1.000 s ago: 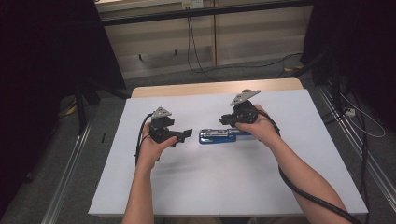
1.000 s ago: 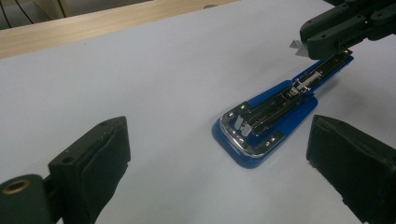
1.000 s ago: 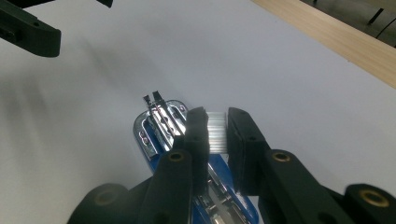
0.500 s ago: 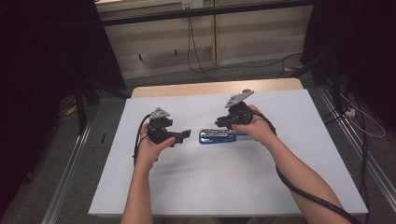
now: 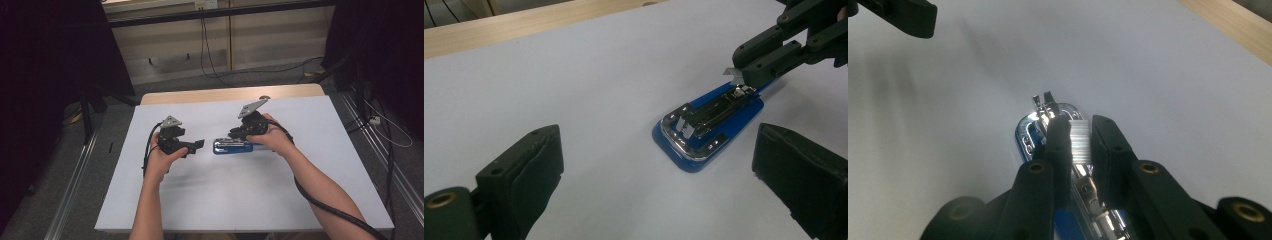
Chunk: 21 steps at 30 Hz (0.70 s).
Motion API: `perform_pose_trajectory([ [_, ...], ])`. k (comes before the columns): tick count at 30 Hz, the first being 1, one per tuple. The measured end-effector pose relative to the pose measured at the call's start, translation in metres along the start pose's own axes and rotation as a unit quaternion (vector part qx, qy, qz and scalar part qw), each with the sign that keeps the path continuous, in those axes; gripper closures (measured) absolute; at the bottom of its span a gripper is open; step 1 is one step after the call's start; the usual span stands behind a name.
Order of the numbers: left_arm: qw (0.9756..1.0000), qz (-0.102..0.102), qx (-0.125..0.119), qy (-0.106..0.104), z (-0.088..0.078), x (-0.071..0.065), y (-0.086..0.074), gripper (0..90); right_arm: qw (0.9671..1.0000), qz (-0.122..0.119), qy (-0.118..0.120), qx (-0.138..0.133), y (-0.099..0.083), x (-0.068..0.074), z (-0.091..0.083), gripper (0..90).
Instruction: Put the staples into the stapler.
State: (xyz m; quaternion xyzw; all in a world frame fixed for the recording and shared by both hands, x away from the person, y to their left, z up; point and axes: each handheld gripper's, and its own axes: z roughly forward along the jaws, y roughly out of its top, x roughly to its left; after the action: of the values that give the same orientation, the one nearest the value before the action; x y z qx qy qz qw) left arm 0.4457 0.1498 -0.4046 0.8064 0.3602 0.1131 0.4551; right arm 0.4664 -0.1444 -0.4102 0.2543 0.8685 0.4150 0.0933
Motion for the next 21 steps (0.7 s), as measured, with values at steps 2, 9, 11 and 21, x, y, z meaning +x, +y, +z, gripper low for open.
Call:
perform_pose_trajectory([
  [2, 1.0, -0.001, -0.001, 0.001, 0.0, 0.0, 0.0, 6.3, 1.0, -0.006, 0.004, 0.002, 0.001, 0.001, 0.002, 78.9],
  [9, 1.0, -0.001, 0.0, 0.003, -0.001, 0.002, -0.001, 6.3, 0.9997, -0.016, 0.019, 0.003, 0.002, 0.001, 0.007, 78.9],
  [11, 1.0, -0.005, -0.002, 0.0, -0.001, 0.002, -0.001, 6.3, 0.9997, -0.015, 0.02, 0.005, 0.002, 0.002, 0.009, 78.9],
  [21, 1.0, -0.007, -0.003, 0.001, -0.001, 0.002, -0.002, 6.3, 0.9989, -0.03, 0.036, 0.004, 0.004, -0.001, 0.013, 78.9],
])
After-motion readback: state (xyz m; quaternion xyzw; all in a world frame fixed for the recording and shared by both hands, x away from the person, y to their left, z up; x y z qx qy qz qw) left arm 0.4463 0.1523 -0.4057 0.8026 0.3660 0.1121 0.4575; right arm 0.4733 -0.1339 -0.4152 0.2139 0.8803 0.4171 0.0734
